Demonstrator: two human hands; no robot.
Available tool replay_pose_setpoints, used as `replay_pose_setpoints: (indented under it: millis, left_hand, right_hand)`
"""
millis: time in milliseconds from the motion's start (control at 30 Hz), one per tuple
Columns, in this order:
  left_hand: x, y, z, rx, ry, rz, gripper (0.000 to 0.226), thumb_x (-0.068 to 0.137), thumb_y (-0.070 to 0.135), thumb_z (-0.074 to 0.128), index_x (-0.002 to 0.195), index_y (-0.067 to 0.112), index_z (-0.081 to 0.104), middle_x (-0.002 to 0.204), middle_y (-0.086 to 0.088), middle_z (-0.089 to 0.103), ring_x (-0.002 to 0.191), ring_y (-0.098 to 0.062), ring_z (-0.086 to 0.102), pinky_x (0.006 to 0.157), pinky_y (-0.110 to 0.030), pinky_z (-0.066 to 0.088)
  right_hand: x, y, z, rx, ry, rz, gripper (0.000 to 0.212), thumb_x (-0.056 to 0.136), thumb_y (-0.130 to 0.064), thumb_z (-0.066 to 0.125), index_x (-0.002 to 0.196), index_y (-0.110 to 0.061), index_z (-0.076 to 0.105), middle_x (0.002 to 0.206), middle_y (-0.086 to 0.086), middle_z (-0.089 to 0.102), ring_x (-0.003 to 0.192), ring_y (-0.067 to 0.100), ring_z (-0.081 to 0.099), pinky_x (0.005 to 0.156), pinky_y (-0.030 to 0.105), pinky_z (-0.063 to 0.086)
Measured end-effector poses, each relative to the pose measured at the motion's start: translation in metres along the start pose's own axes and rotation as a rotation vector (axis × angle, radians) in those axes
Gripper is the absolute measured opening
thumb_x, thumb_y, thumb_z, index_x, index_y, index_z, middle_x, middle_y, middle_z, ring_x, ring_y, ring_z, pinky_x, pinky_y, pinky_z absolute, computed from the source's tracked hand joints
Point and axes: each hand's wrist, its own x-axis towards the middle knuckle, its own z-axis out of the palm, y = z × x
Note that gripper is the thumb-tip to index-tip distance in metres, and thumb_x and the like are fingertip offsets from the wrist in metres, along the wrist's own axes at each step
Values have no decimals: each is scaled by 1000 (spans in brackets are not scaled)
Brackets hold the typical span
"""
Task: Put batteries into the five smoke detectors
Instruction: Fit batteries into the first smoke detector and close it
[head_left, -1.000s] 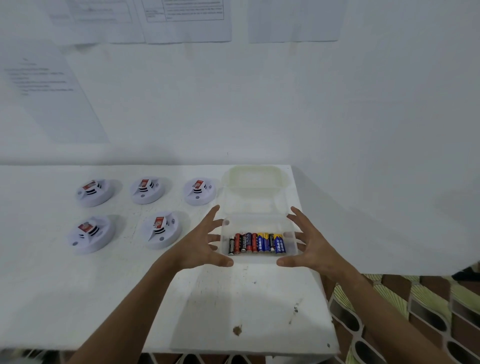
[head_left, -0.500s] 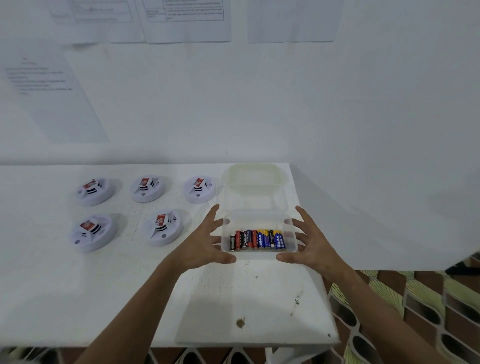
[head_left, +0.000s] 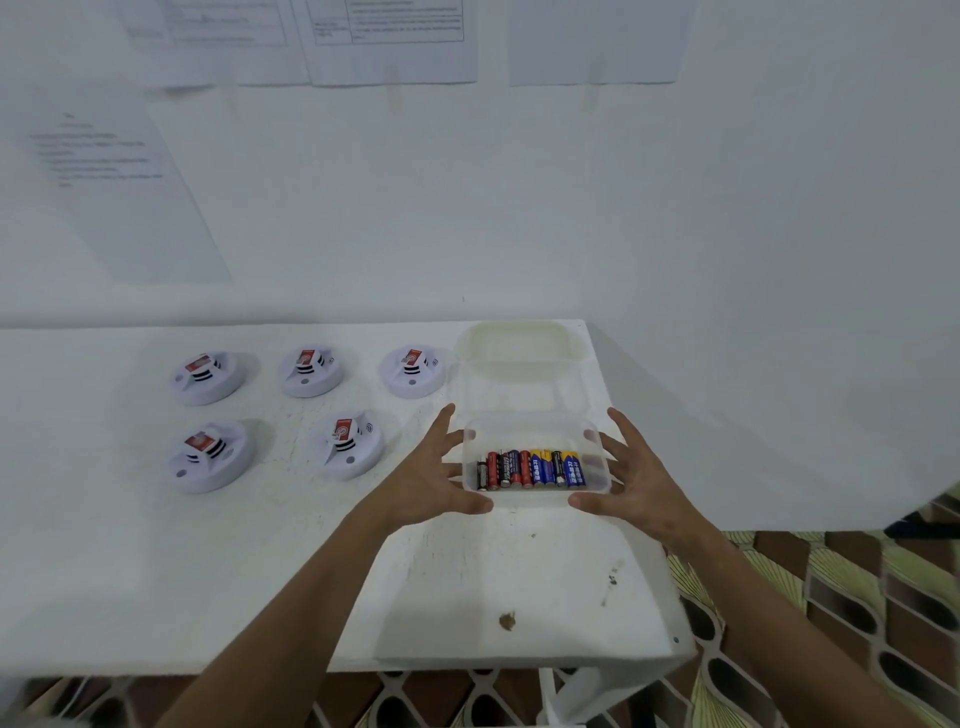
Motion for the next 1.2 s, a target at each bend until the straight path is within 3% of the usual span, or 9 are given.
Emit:
replay_pose_setpoints:
  millis: [167, 267, 367, 500, 600, 733, 867, 1033, 1200]
  left_hand:
    - [-2, 5, -4, 34, 3, 31, 126, 66, 14, 89, 152, 36, 0, 152, 7, 30, 126, -19, 47, 81, -22, 53]
    - [-8, 7, -16, 96, 54, 77, 114, 64, 25, 90, 152, 33, 17, 148, 7, 35, 126, -16, 47, 91, -28, 51]
    - [-16, 15, -32, 169, 127, 147, 90, 71, 31, 85, 146, 30, 34, 143, 8, 44, 121, -11, 51, 96, -32, 51]
    - [-29, 25, -57, 237, 197, 213, 79, 77, 33, 80, 144, 27, 39, 138, 12, 47, 118, -9, 53, 94, -29, 51]
    - [-39, 26, -81, 272, 255, 214, 75, 77, 35, 79, 142, 27, 42, 136, 13, 50, 116, -9, 55, 93, -26, 49]
    - [-54, 11, -118, 324, 347, 178, 78, 77, 35, 79, 143, 28, 39, 133, 9, 52, 114, -13, 56, 96, -33, 50]
    - [-68, -14, -150, 455, 441, 81, 81, 75, 38, 80, 144, 26, 40, 137, 4, 53, 117, -16, 55, 100, -39, 48]
    - [-70, -41, -159, 485, 440, -44, 88, 70, 35, 84, 144, 22, 40, 142, 2, 49, 117, -15, 53, 94, -28, 47]
    - [-59, -49, -157, 502, 399, -80, 90, 70, 30, 85, 146, 19, 37, 143, 0, 47, 115, -15, 54, 82, -20, 40]
  right_hand:
    - [-10, -8, 8, -49, 103, -8, 113, 62, -19, 91, 147, -45, 21, 150, -5, 40, 129, 16, 50, 92, 22, 49]
    - [-23, -16, 19, -187, 228, -73, 111, 62, -31, 92, 148, -44, 23, 152, -9, 35, 141, 16, 36, 112, 34, 36]
    - [-29, -32, 33, -325, 281, -172, 105, 67, -38, 90, 152, -36, 28, 156, -13, 32, 145, 12, 27, 118, 41, 29]
    - [-20, -72, 70, -380, 195, -222, 94, 74, -34, 85, 150, -37, 30, 154, -15, 34, 140, 5, 28, 112, 25, 26]
    - [-1, -95, 104, -297, 109, -230, 85, 75, -27, 86, 146, -36, 38, 145, -12, 45, 132, 7, 39, 95, 9, 41]
    - [31, -113, 145, -296, -25, -234, 88, 73, -28, 87, 147, -32, 39, 130, -10, 57, 119, 9, 53, 103, 26, 45]
    - [60, -116, 178, -361, -158, -213, 86, 76, -26, 86, 147, -27, 38, 131, -2, 57, 114, 18, 56, 101, 33, 48]
    - [84, -106, 204, -424, -218, -160, 88, 75, -27, 86, 149, -21, 38, 141, 5, 52, 119, 18, 52, 101, 32, 45]
    - [99, -94, 217, -474, -218, -142, 63, 62, -20, 88, 115, 0, 58, 111, 14, 67, 101, 33, 62, 90, 50, 51]
